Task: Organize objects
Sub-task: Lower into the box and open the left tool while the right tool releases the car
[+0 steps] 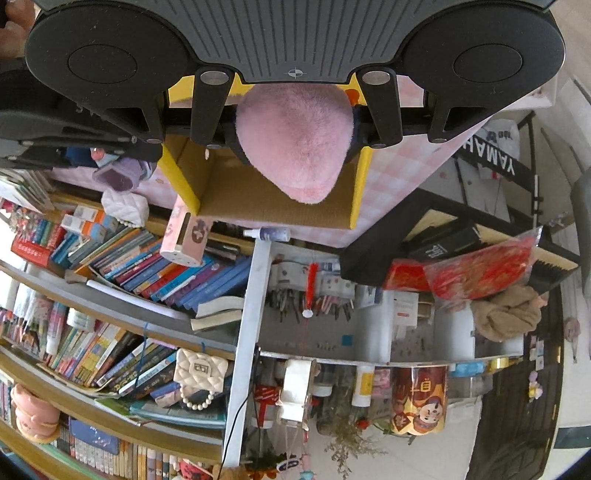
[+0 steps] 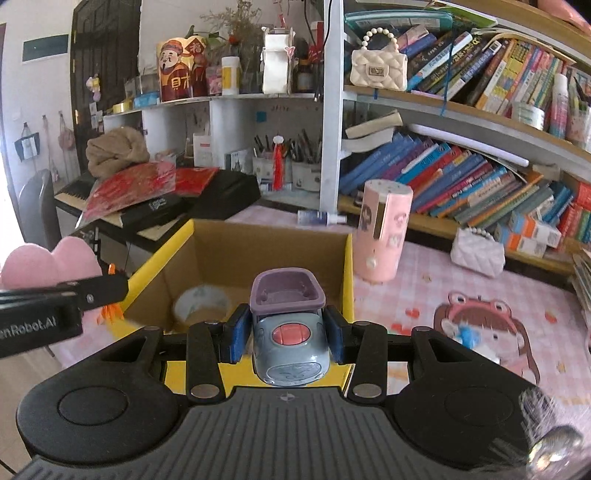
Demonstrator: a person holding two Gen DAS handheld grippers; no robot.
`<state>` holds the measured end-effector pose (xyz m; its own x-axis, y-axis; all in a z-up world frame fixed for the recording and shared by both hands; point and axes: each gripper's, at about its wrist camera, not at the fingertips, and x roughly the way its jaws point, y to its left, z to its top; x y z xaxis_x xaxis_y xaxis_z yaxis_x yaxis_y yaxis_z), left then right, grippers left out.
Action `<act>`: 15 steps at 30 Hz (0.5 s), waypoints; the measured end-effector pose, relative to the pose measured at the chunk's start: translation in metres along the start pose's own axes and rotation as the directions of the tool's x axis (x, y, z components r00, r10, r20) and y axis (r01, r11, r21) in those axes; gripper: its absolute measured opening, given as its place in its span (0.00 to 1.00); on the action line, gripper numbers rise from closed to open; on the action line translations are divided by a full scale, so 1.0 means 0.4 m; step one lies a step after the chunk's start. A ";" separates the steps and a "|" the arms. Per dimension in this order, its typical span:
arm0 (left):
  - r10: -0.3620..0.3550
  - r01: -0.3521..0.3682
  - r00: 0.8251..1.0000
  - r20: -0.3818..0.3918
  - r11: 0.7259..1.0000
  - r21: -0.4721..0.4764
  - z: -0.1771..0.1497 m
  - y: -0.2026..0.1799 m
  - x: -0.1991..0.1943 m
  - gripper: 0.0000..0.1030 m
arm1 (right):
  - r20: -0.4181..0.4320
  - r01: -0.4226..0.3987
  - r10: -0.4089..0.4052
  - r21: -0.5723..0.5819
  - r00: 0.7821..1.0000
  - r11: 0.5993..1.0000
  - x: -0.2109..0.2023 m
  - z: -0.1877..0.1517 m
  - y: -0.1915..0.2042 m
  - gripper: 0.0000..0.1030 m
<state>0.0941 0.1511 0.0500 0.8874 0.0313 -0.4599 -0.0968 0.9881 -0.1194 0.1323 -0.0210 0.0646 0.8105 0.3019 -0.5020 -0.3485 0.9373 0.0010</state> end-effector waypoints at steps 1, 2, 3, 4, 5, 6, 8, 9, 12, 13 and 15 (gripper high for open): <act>0.008 -0.008 1.000 -0.007 1.000 0.006 0.001 -0.006 0.018 0.46 | 0.002 -0.002 0.002 -0.002 1.000 1.000 0.009 0.005 -0.007 0.39; 0.015 -0.014 1.000 -0.013 1.000 0.012 0.001 -0.012 0.032 0.46 | 0.003 -0.005 0.005 -0.006 1.000 1.000 0.023 0.012 -0.013 0.39; 0.021 -0.021 1.000 -0.020 1.000 0.022 0.000 -0.017 0.049 0.46 | 0.004 -0.007 0.007 -0.009 1.000 1.000 0.035 0.017 -0.019 0.39; 0.035 -0.034 0.999 -0.028 0.999 0.038 -0.003 -0.023 0.067 0.46 | 0.005 -0.007 0.007 -0.011 1.000 1.000 0.050 0.023 -0.027 0.39; 0.049 -0.047 0.998 -0.040 0.998 0.050 -0.006 -0.028 0.083 0.46 | 0.004 -0.007 0.008 -0.011 1.000 1.000 0.064 0.027 -0.032 0.39; 0.056 -0.053 0.997 -0.050 0.997 0.054 -0.007 -0.032 0.095 0.46 | 0.001 -0.010 0.010 -0.011 1.000 1.000 0.079 0.031 -0.039 0.39; 0.067 -0.063 0.995 -0.068 0.996 0.061 -0.009 -0.038 0.122 0.46 | -0.001 -0.017 0.017 -0.010 1.000 1.000 0.103 0.038 -0.049 0.39; 0.075 -0.069 0.994 -0.077 0.995 0.068 -0.011 -0.042 0.134 0.46 | -0.002 -0.020 0.020 -0.012 1.000 1.000 0.118 0.042 -0.054 0.39; 0.093 -0.083 0.990 -0.109 0.993 0.089 -0.018 -0.054 0.172 0.46 | -0.013 -0.035 0.035 -0.020 0.999 0.999 0.153 0.049 -0.064 0.39; 0.098 -0.087 0.988 -0.120 0.992 0.095 -0.021 -0.058 0.183 0.46 | -0.018 -0.041 0.041 -0.023 0.999 0.999 0.164 0.050 -0.066 0.39; 0.112 -0.097 0.983 -0.145 0.989 0.109 -0.030 -0.065 0.206 0.46 | -0.029 -0.055 0.054 -0.032 0.998 0.998 0.187 0.050 -0.068 0.39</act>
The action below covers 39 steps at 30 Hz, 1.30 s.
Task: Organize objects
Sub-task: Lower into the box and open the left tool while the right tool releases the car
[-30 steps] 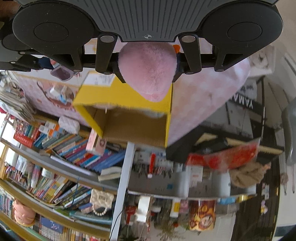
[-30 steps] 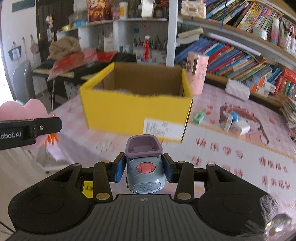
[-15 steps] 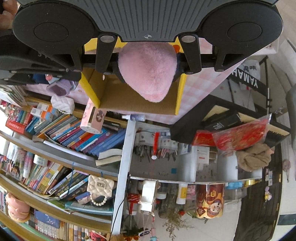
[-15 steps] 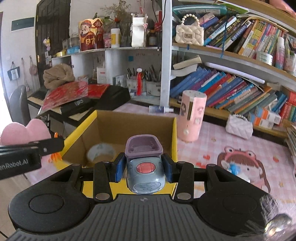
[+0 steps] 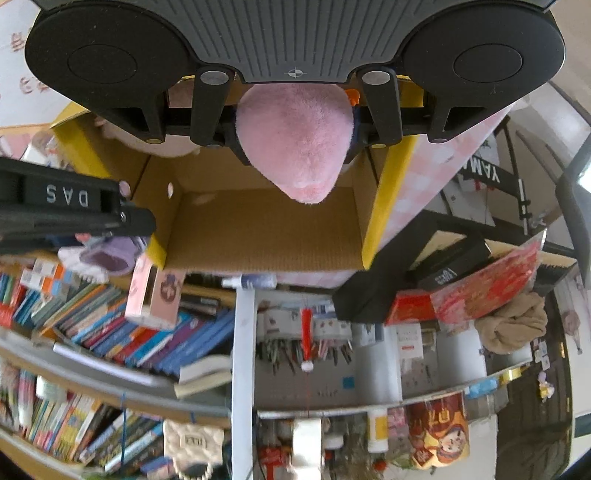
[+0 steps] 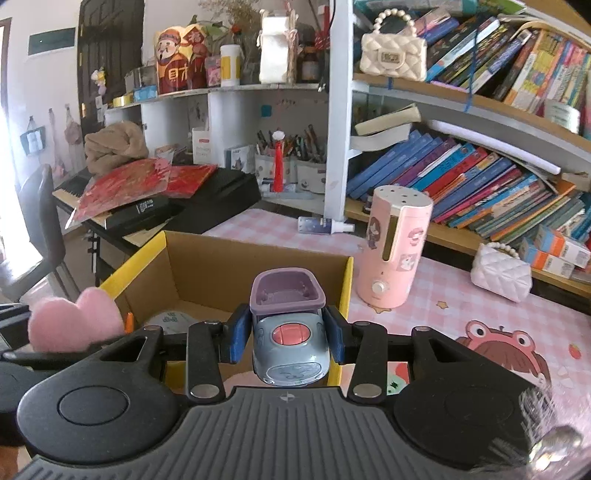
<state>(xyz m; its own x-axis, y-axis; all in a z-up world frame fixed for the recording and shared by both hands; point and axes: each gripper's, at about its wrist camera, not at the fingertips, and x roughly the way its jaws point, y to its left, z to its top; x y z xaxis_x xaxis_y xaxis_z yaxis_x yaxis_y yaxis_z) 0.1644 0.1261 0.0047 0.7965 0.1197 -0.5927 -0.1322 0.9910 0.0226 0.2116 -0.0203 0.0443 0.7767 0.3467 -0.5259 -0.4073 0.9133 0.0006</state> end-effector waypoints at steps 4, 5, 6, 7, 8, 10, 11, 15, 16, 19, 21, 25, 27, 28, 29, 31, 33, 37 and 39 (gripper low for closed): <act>0.017 -0.016 0.999 -0.040 1.000 0.015 -0.008 -0.016 0.035 0.46 | -0.033 -0.029 0.028 -0.022 0.999 0.999 0.048 -0.001 -0.001 0.39; 0.021 -0.020 0.999 -0.050 1.000 0.018 -0.011 -0.018 0.043 0.46 | -0.042 -0.037 0.035 -0.028 0.999 0.999 0.059 -0.002 0.000 0.39; 0.026 -0.025 0.998 -0.059 0.999 0.021 -0.013 -0.020 0.049 0.46 | -0.049 -0.042 0.041 -0.033 0.998 0.999 0.069 -0.003 0.000 0.39; 0.030 -0.029 0.997 -0.068 0.999 0.021 -0.015 -0.022 0.055 0.46 | -0.056 -0.048 0.046 -0.036 0.997 0.998 0.080 -0.005 0.001 0.39; 0.032 -0.031 0.997 -0.074 0.999 0.021 -0.017 -0.022 0.058 0.46 | -0.064 -0.054 0.051 -0.041 0.997 0.998 0.089 -0.008 0.002 0.39; 0.039 -0.037 0.995 -0.089 0.999 0.021 -0.021 -0.025 0.065 0.46 | -0.080 -0.066 0.062 -0.046 0.995 0.997 0.105 -0.014 0.005 0.39; 0.046 -0.044 0.995 -0.091 0.999 0.029 -0.023 -0.028 0.067 0.46 | -0.090 -0.071 0.067 -0.049 0.994 0.996 0.114 -0.016 0.007 0.39; 0.062 -0.058 0.993 -0.098 0.998 0.034 -0.022 -0.031 0.076 0.47 | -0.127 -0.094 0.085 -0.065 0.988 0.993 0.146 -0.020 0.012 0.39; 0.065 -0.062 0.993 -0.099 0.997 0.034 -0.021 -0.032 0.078 0.48 | -0.136 -0.099 0.089 -0.069 0.987 0.993 0.154 -0.019 0.015 0.39; 0.073 -0.070 0.993 -0.095 0.997 0.037 -0.019 -0.034 0.080 0.49 | -0.168 -0.116 0.101 -0.082 0.981 0.990 0.177 -0.016 0.023 0.39; 0.084 -0.081 0.993 -0.081 0.996 0.039 -0.019 -0.036 0.076 0.55 | -0.174 -0.119 0.100 -0.104 0.980 0.987 0.186 -0.014 0.030 0.39; 0.084 -0.082 0.995 -0.054 0.996 0.036 -0.013 -0.035 0.061 0.64 | -0.186 -0.127 0.104 -0.120 0.977 0.985 0.198 -0.010 0.037 0.39; 0.088 -0.087 0.995 -0.041 0.996 0.031 -0.011 -0.035 0.052 0.67 | -0.196 -0.136 0.109 -0.130 0.974 0.982 0.202 -0.010 0.041 0.39; 0.089 -0.088 0.996 -0.033 0.996 0.029 -0.010 -0.036 0.047 0.68 | -0.203 -0.144 0.114 -0.138 0.973 0.980 0.203 -0.012 0.043 0.39; 0.087 -0.086 0.996 -0.029 0.996 0.029 -0.009 -0.037 0.043 0.70 | -0.206 -0.146 0.116 -0.141 0.972 0.979 0.204 -0.013 0.044 0.39; 0.085 -0.084 0.996 -0.020 0.996 0.034 -0.008 -0.039 0.037 0.72 | -0.204 -0.149 0.119 -0.136 0.972 0.980 0.203 -0.013 0.041 0.39; 0.086 -0.085 0.996 -0.015 0.995 0.045 -0.008 -0.043 0.033 0.74 | -0.203 -0.153 0.125 -0.131 0.971 0.979 0.201 -0.011 0.040 0.41; 0.098 -0.097 0.995 -0.011 0.994 0.043 -0.009 -0.042 0.029 0.75 | -0.199 -0.153 0.125 -0.133 0.972 0.979 0.199 -0.010 0.040 0.44; 0.108 -0.108 0.994 -0.005 0.994 0.035 -0.008 -0.038 0.024 0.80 | -0.193 -0.155 0.129 -0.125 0.973 0.980 0.196 -0.009 0.039 0.48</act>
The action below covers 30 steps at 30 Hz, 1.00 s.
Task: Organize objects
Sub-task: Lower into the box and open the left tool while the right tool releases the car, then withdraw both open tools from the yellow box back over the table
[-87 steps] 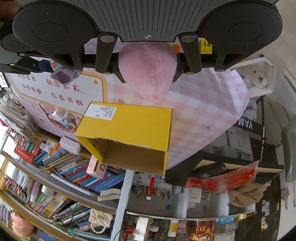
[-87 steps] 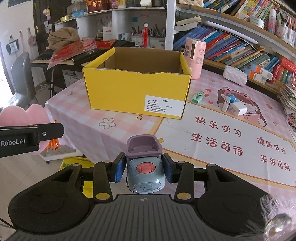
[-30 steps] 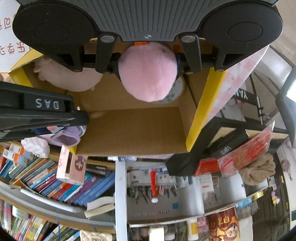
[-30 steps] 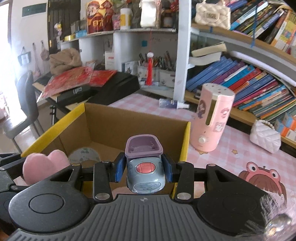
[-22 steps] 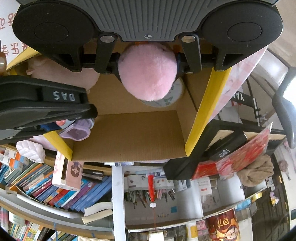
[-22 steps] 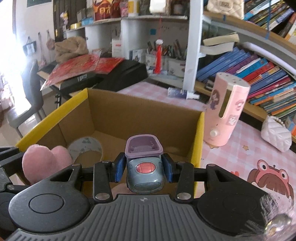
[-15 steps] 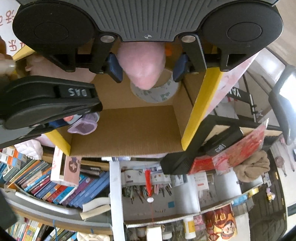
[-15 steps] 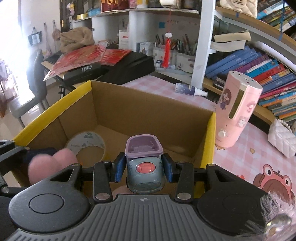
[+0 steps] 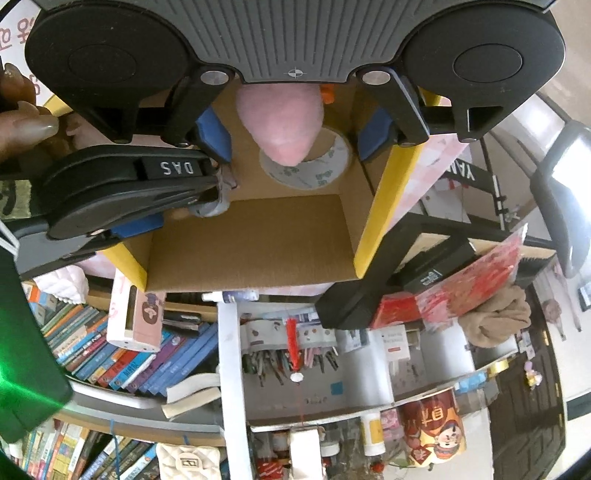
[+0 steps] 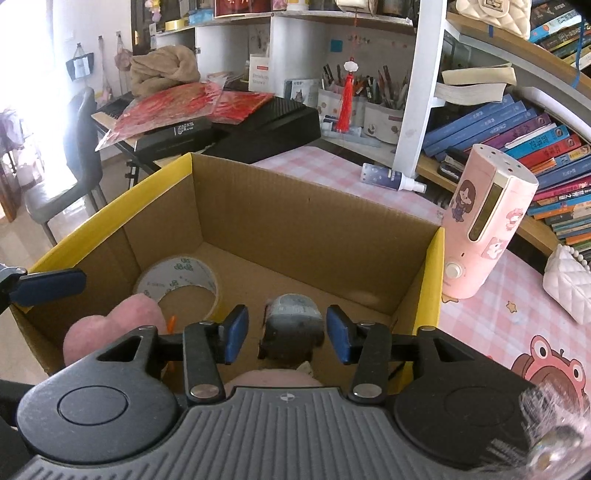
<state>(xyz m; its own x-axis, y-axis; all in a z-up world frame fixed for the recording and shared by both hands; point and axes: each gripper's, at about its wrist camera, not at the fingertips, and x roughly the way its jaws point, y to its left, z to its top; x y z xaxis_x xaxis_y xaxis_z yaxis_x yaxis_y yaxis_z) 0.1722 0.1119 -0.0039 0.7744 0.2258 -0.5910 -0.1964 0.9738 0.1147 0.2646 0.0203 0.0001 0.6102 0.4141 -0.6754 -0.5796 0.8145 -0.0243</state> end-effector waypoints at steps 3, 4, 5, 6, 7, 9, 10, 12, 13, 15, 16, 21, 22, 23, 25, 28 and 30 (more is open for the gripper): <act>0.011 -0.011 1.000 0.024 1.000 -0.018 0.003 0.008 -0.015 0.83 | 0.029 0.001 -0.002 0.023 1.000 1.000 -0.016 0.000 -0.008 0.52; 0.012 -0.011 0.999 0.033 1.000 -0.023 0.005 0.011 -0.022 0.83 | 0.041 0.002 -0.003 0.030 0.999 1.000 -0.025 0.000 -0.011 0.53; 0.012 -0.011 0.999 0.042 1.000 -0.029 0.007 0.014 -0.030 0.83 | 0.057 0.003 -0.006 0.041 0.998 0.999 -0.037 -0.001 -0.016 0.54; 0.013 -0.011 0.999 0.053 0.999 -0.035 0.010 0.015 -0.038 0.84 | 0.075 0.007 -0.011 0.054 0.997 0.999 -0.051 -0.001 -0.022 0.54; 0.013 -0.010 0.998 0.068 0.999 -0.042 0.012 0.018 -0.048 0.85 | 0.095 0.015 -0.021 0.068 0.995 0.998 -0.067 -0.003 -0.028 0.56; 0.015 -0.010 0.995 0.097 0.999 -0.054 0.012 0.023 -0.070 0.87 | 0.136 0.035 -0.048 0.091 0.990 0.995 -0.102 -0.009 -0.039 0.56; 0.014 -0.008 0.994 0.110 0.998 -0.057 0.013 0.025 -0.082 0.87 | 0.153 0.047 -0.062 0.100 0.986 0.994 -0.119 -0.011 -0.046 0.57; 0.006 0.002 0.991 0.137 0.998 -0.060 0.012 0.031 -0.106 0.87 | 0.180 0.065 -0.086 0.119 0.980 0.991 -0.153 -0.018 -0.056 0.58; 0.003 0.006 0.989 0.147 0.998 -0.061 0.012 0.033 -0.115 0.87 | 0.191 0.071 -0.094 0.126 0.977 0.989 -0.169 -0.022 -0.059 0.59; -0.002 0.013 0.986 0.165 0.998 -0.067 0.008 0.037 -0.134 0.87 | 0.200 0.090 -0.118 0.141 0.973 0.986 -0.196 -0.034 -0.061 0.59; -0.007 0.019 0.985 0.170 0.997 -0.071 0.006 0.040 -0.142 0.87 | 0.199 0.100 -0.128 0.148 0.972 0.984 -0.208 -0.041 -0.061 0.59; -0.033 0.045 0.982 0.184 0.997 -0.061 -0.019 0.044 -0.179 0.87 | 0.192 0.138 -0.166 0.150 0.967 0.979 -0.265 -0.089 -0.038 0.60; -0.035 0.048 0.983 0.181 0.997 -0.064 -0.026 0.047 -0.186 0.87 | 0.186 0.149 -0.176 0.153 0.967 0.977 -0.275 -0.100 -0.032 0.60; -0.039 0.052 0.983 0.179 0.996 -0.069 -0.033 0.049 -0.192 0.87 | 0.179 0.157 -0.185 0.160 0.966 0.975 -0.284 -0.112 -0.026 0.60; -0.043 0.058 0.984 0.175 0.995 -0.078 -0.045 0.056 -0.204 0.87 | 0.169 0.168 -0.196 0.167 0.966 0.972 -0.301 -0.131 -0.015 0.60; -0.047 0.059 0.988 0.147 0.995 -0.078 -0.068 0.061 -0.218 0.87 | 0.155 0.195 -0.221 0.164 0.963 0.967 -0.324 -0.165 0.005 0.62; -0.048 0.058 0.991 0.121 0.995 -0.075 -0.086 0.064 -0.226 0.87 | 0.136 0.212 -0.236 0.169 0.962 0.963 -0.338 -0.192 0.023 0.63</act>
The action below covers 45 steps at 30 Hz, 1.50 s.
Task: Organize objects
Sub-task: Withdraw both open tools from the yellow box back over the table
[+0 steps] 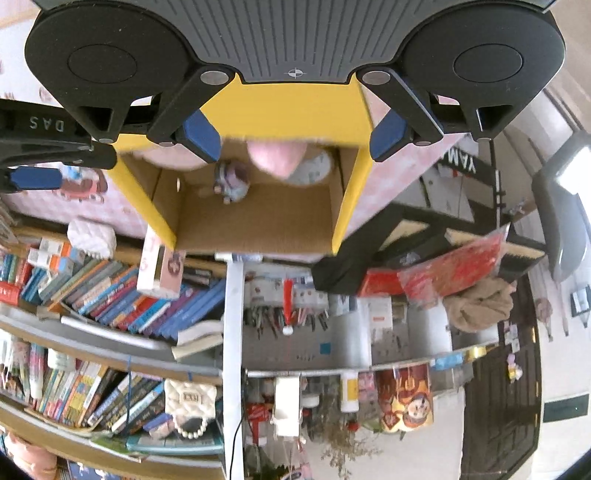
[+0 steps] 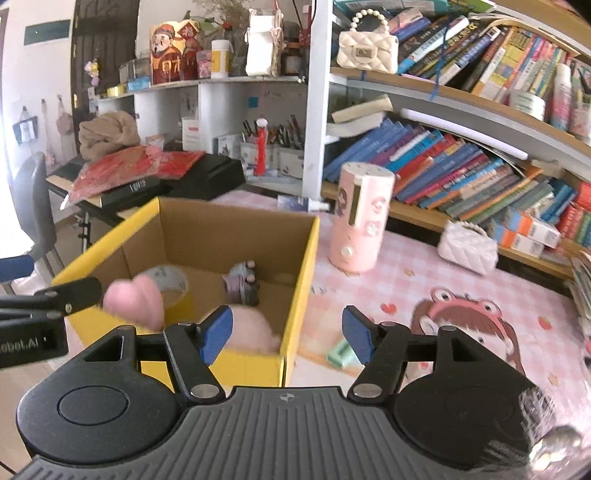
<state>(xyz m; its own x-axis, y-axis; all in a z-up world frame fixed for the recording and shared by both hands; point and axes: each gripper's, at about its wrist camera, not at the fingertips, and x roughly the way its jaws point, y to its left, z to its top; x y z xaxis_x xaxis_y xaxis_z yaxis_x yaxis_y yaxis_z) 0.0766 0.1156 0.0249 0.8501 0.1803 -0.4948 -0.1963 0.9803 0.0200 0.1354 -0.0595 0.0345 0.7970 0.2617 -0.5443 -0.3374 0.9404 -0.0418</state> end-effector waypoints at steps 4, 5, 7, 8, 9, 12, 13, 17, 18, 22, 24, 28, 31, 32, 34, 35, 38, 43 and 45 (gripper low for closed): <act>-0.002 0.001 0.998 -0.062 1.000 -0.007 -0.041 0.013 -0.026 0.88 | -0.032 0.040 -0.040 0.011 0.999 0.999 -0.035 -0.055 0.025 0.67; -0.005 0.004 0.997 -0.079 1.000 -0.009 -0.051 0.016 -0.032 0.88 | -0.039 0.048 -0.048 0.012 0.998 0.999 -0.044 -0.069 0.032 0.68; -0.008 0.006 0.994 -0.110 1.000 -0.014 -0.074 0.023 -0.046 0.88 | -0.054 0.063 -0.063 0.003 0.997 0.998 -0.060 -0.094 0.048 0.70; -0.011 0.009 0.993 -0.119 1.000 -0.018 -0.084 0.027 -0.054 0.88 | -0.060 0.068 -0.068 -0.001 0.996 0.998 -0.069 -0.105 0.056 0.71; -0.016 0.014 0.991 -0.130 1.000 -0.021 -0.093 0.030 -0.061 0.88 | -0.066 0.072 -0.072 -0.006 0.995 0.997 -0.079 -0.117 0.065 0.71; -0.025 0.024 0.988 -0.150 1.000 -0.011 -0.118 0.034 -0.089 0.88 | -0.086 0.073 -0.073 -0.009 0.994 0.997 -0.103 -0.146 0.084 0.76; -0.026 0.025 0.988 -0.153 1.000 -0.004 -0.126 0.035 -0.098 0.88 | -0.094 0.070 -0.071 -0.007 0.993 0.997 -0.111 -0.156 0.089 0.77; -0.036 0.039 0.986 -0.165 0.999 0.012 -0.149 0.035 -0.131 0.88 | -0.121 0.077 -0.076 0.000 0.990 0.997 -0.139 -0.189 0.103 0.80; -0.039 0.042 0.985 -0.167 0.999 0.015 -0.153 0.036 -0.137 0.88 | -0.128 0.080 -0.078 0.004 0.989 0.997 -0.147 -0.198 0.106 0.81; -0.049 0.056 0.983 -0.176 0.998 0.034 -0.172 0.036 -0.162 0.88 | -0.140 0.093 -0.088 0.025 0.986 0.995 -0.174 -0.225 0.111 0.84; -0.054 0.062 0.982 -0.180 0.997 0.043 -0.181 0.036 -0.174 0.88 | -0.146 0.100 -0.093 0.036 0.985 0.994 -0.188 -0.239 0.113 0.85; -0.063 0.077 0.980 -0.191 0.995 0.066 -0.198 0.029 -0.194 0.93 | -0.157 0.118 -0.107 0.060 0.982 0.991 -0.212 -0.262 0.113 0.86; -0.081 0.098 0.978 -0.193 0.992 0.079 -0.207 0.023 -0.207 0.94 | -0.166 0.135 -0.121 0.076 0.979 0.988 -0.229 -0.280 0.111 0.88; -0.086 0.104 0.977 -0.195 0.991 0.084 -0.211 0.020 -0.210 0.94 | -0.169 0.141 -0.126 0.080 0.978 0.987 -0.234 -0.285 0.111 0.88; -0.096 0.116 0.976 -0.198 0.989 0.090 -0.216 0.016 -0.216 0.95 | -0.175 0.153 -0.136 0.087 0.975 0.984 -0.243 -0.294 0.110 0.89; -0.101 0.120 0.975 -0.198 0.989 0.091 -0.217 0.014 -0.218 0.95 | -0.177 0.158 -0.140 0.089 0.974 0.983 -0.247 -0.298 0.110 0.89; -0.116 0.136 0.973 -0.198 0.986 0.092 -0.220 0.008 -0.223 0.95 | -0.179 0.171 -0.152 0.094 0.972 0.981 -0.261 -0.307 0.107 0.89; -0.141 0.162 0.971 -0.194 0.982 0.098 -0.219 -0.008 -0.226 0.95 | -0.181 0.201 -0.181 0.104 0.967 0.974 -0.277 -0.315 0.094 0.89; -0.153 0.175 0.969 -0.193 0.979 0.101 -0.218 -0.015 -0.224 0.95 | -0.182 0.214 -0.192 0.109 0.964 0.971 -0.282 -0.317 0.088 0.90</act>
<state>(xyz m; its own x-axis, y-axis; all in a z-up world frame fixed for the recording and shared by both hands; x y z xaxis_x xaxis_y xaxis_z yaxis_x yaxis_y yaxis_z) -0.0408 0.0864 -0.0065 0.7596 0.0095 -0.6503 0.0055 0.9998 0.0210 -0.0300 -0.0837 -0.0119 0.7419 0.0325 -0.6698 -0.1028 0.9925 -0.0656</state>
